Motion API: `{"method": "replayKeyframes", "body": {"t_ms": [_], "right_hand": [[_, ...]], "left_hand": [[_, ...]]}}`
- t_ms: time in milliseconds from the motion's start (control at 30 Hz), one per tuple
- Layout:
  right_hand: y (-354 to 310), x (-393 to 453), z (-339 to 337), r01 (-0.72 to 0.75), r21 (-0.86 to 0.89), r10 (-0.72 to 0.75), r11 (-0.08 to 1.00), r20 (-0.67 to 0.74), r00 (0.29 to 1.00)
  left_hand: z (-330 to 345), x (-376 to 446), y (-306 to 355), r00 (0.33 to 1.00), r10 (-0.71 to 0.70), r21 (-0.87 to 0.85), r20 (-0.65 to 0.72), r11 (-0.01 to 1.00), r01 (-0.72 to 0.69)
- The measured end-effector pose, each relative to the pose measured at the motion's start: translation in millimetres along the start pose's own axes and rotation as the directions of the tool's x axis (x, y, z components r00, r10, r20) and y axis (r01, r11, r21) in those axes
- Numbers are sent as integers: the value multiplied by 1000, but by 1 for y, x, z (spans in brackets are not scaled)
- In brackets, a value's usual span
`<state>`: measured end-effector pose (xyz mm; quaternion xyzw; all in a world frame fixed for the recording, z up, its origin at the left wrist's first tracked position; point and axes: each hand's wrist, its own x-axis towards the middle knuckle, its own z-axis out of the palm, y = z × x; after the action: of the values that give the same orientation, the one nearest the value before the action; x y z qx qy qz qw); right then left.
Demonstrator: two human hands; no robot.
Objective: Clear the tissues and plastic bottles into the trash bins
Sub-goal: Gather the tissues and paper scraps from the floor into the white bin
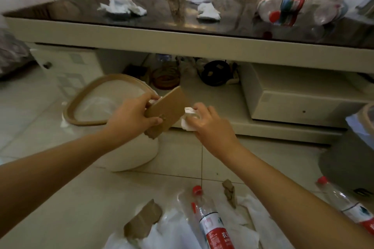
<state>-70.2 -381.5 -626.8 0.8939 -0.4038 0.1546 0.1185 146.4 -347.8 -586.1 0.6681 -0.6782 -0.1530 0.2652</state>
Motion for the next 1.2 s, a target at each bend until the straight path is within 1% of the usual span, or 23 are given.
{"method": "replayKeyframes", "body": {"t_ms": [100, 200, 333, 433, 500, 600, 667, 733, 800, 833, 867, 967, 1033, 1133, 1200], "right_hand": [[-20, 34, -16, 19, -54, -23, 998, -63, 998], [-46, 74, -26, 38, -100, -51, 994, -128, 991], [-88, 129, -24, 95, -97, -110, 991, -162, 981], [-119, 165, -12, 109, -68, -119, 992, -163, 980], [-136, 181, -2, 108, -57, -115, 993, -147, 982], [-150, 195, 19, 110, -28, -112, 994, -89, 990], [-154, 201, 34, 100, 15, -100, 995, -20, 995], [-154, 203, 48, 20, 76, -26, 997, 87, 996], [-152, 202, 56, -87, 110, 62, 990, 221, 973], [-150, 201, 56, -128, 127, 92, 984, 256, 962], [-148, 199, 55, -151, 140, 111, 978, 258, 960], [-140, 188, 44, -136, 70, 121, 988, 180, 976], [-134, 177, 34, -111, 33, 108, 993, 83, 991], [-127, 153, 21, -42, 28, 44, 999, -66, 997], [-121, 132, 13, -8, 12, 10, 1000, -145, 989]], "left_hand": [[-32, 0, -20, 993, 24, -24, -116, 999, -27], [-58, 2, -44, 978, -43, -66, -205, 997, 30], [-73, 10, -84, 956, -159, -123, -249, 984, 131], [-75, 20, -110, 943, -177, -113, -281, 982, 151], [-73, 26, -123, 938, -172, -76, -302, 985, 156], [-65, 33, -143, 937, -169, -32, -307, 985, 167], [-61, 36, -154, 937, -217, -80, -274, 976, 202], [-59, 38, -160, 939, -262, -151, -224, 961, 232], [-59, 38, -163, 944, -272, -228, -185, 947, 228], [-59, 37, -164, 947, -271, -264, -172, 939, 220], [-59, 37, -163, 949, -267, -291, -168, 933, 211], [-57, 32, -155, 954, -233, -342, -191, 926, 158], [-55, 23, -142, 961, -179, -408, -213, 910, 79], [-50, 1, -119, 967, -20, -441, -255, 892, -97], [-45, -17, -102, 965, 89, -436, -245, 879, -192]]}}
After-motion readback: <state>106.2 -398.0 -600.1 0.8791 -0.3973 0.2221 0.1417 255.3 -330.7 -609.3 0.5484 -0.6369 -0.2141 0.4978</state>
